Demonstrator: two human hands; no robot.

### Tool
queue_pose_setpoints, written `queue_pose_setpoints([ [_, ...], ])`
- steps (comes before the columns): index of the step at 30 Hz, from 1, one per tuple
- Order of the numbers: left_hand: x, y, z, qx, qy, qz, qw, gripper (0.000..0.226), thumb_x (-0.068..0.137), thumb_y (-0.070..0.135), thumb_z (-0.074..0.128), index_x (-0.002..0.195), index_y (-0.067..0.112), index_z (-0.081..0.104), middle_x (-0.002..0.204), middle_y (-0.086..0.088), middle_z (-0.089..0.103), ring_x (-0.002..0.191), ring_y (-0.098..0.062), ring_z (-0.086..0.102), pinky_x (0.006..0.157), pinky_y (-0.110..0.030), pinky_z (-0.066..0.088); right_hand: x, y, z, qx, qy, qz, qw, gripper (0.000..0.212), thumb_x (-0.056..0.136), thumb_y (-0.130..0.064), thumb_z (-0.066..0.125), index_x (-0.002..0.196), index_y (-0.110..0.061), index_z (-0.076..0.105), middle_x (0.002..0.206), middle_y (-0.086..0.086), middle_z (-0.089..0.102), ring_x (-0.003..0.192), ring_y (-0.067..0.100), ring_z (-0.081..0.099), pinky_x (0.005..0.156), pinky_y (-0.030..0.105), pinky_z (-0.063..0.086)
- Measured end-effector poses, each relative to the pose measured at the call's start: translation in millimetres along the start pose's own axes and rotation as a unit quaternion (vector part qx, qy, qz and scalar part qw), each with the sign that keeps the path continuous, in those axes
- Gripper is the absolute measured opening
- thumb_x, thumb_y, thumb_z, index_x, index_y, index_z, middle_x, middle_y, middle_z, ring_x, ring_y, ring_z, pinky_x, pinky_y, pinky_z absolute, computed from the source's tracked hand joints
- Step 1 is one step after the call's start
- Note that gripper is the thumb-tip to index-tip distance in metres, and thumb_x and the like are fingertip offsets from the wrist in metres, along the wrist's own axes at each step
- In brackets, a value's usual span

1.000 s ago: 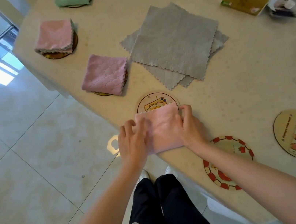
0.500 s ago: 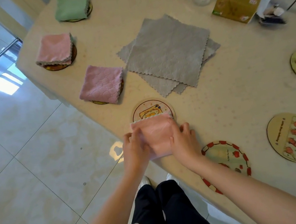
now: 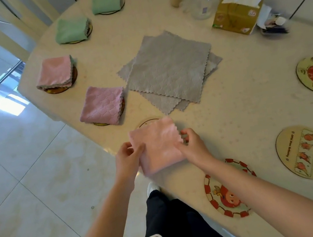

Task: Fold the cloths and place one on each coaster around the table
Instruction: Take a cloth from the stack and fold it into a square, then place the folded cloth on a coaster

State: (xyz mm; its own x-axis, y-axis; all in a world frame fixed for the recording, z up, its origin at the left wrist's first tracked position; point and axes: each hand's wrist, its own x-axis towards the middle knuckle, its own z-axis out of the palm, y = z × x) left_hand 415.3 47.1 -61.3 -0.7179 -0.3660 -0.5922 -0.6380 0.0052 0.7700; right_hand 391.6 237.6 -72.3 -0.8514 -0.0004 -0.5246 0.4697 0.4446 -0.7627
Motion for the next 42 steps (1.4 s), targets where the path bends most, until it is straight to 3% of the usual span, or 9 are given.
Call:
queue_pose_setpoints([
  [10,64.7,1.0,-7.5,0.158,-0.005,0.0,0.987,0.024,0.08,0.027,0.073,0.093,0.014,0.058,0.086,-0.006,0.072,0.076,-0.026,0.069,0.077,-0.044,0.057,48.5,-1.5,-1.1,-0.103,0.007,-0.031,0.994,0.031,0.088,-0.021,0.063,0.117,-0.014,0.054,0.105,0.001,0.063,0.092,0.015,0.059,0.075,0.023,0.046],
  [16,79.1,14.4,-14.9,0.324,-0.021,0.072,0.943,0.054,0.078,0.032,0.071,0.124,0.025,0.043,0.1,0.003,0.06,0.085,-0.019,0.059,0.067,-0.033,0.047,58.3,-7.4,-5.0,-0.228,-0.015,-0.016,0.973,0.031,0.083,-0.025,0.066,0.11,-0.017,0.054,0.098,-0.003,0.059,0.088,0.016,0.058,0.073,0.029,0.047],
  [19,94.8,35.9,-16.2,0.437,-0.034,0.202,0.876,0.05,0.085,0.029,0.063,0.129,0.026,0.041,0.127,0.002,0.048,0.101,-0.025,0.058,0.068,-0.034,0.049,75.9,-16.4,-23.3,-0.296,0.006,-0.022,0.955,0.024,0.084,-0.019,0.059,0.108,-0.016,0.056,0.108,0.001,0.057,0.098,0.019,0.058,0.082,0.034,0.049],
  [22,119.8,62.8,-7.2,0.477,-0.07,0.334,0.81,0.056,0.079,0.023,0.072,0.129,0.018,0.046,0.128,-0.005,0.044,0.109,-0.029,0.054,0.07,-0.035,0.049,102.7,-31.7,-41.2,-0.337,0.075,-0.067,0.936,0.022,0.088,-0.016,0.053,0.11,-0.013,0.055,0.114,0.006,0.053,0.103,0.026,0.054,0.082,0.037,0.047],
  [26,159.5,100.5,27.7,0.518,-0.121,0.445,0.721,0.054,0.078,0.018,0.07,0.128,0.012,0.051,0.132,-0.006,0.047,0.119,-0.03,0.044,0.093,-0.038,0.045,138.1,-53.8,-50.9,-0.423,0.107,-0.108,0.893,0.026,0.092,-0.026,0.054,0.113,-0.011,0.052,0.115,0.007,0.049,0.108,0.028,0.047,0.079,0.038,0.044],
  [32,207.1,112.8,74.1,0.557,-0.211,0.518,0.614,0.049,0.085,0.025,0.065,0.131,0.012,0.053,0.141,-0.008,0.047,0.133,-0.034,0.039,0.107,-0.043,0.036,161.4,-66.8,-40.5,-0.561,0.092,-0.135,0.811,0.038,0.07,-0.043,0.076,0.084,-0.013,0.058,0.084,0.006,0.057,0.076,0.028,0.057,0.05,0.035,0.044],
  [36,219.5,116.0,78.3,0.557,-0.205,0.546,0.591,0.044,0.084,0.043,0.054,0.122,0.02,0.059,0.129,-0.003,0.056,0.116,-0.03,0.053,0.094,-0.039,0.045,168.3,-65.0,-38.3,-0.59,0.092,-0.146,0.789,0.036,0.051,-0.017,0.085,0.073,-0.015,0.057,0.074,0.003,0.056,0.066,0.025,0.057,0.046,0.03,0.042],
  [39,220.5,123.2,80.7,0.56,-0.207,0.551,0.583,0.047,0.084,0.047,0.054,0.124,0.023,0.057,0.129,0.0,0.055,0.114,-0.027,0.052,0.09,-0.038,0.045,174.9,-75.5,-40.0,-0.555,0.177,-0.14,0.801,0.031,0.054,-0.008,0.082,0.068,-0.012,0.055,0.057,0.005,0.058,0.052,0.027,0.058,0.043,0.029,0.04],
  [42,235.2,136.1,82.2,0.519,-0.25,0.51,0.639,0.044,0.085,0.032,0.063,0.126,0.017,0.057,0.13,-0.003,0.052,0.116,-0.027,0.048,0.093,-0.04,0.045,182.2,-92.6,-47.8,-0.493,0.241,-0.151,0.822,0.028,0.07,-0.012,0.079,0.071,-0.008,0.052,0.041,0.003,0.05,0.028,0.023,0.045,0.034,0.018,0.018],
])
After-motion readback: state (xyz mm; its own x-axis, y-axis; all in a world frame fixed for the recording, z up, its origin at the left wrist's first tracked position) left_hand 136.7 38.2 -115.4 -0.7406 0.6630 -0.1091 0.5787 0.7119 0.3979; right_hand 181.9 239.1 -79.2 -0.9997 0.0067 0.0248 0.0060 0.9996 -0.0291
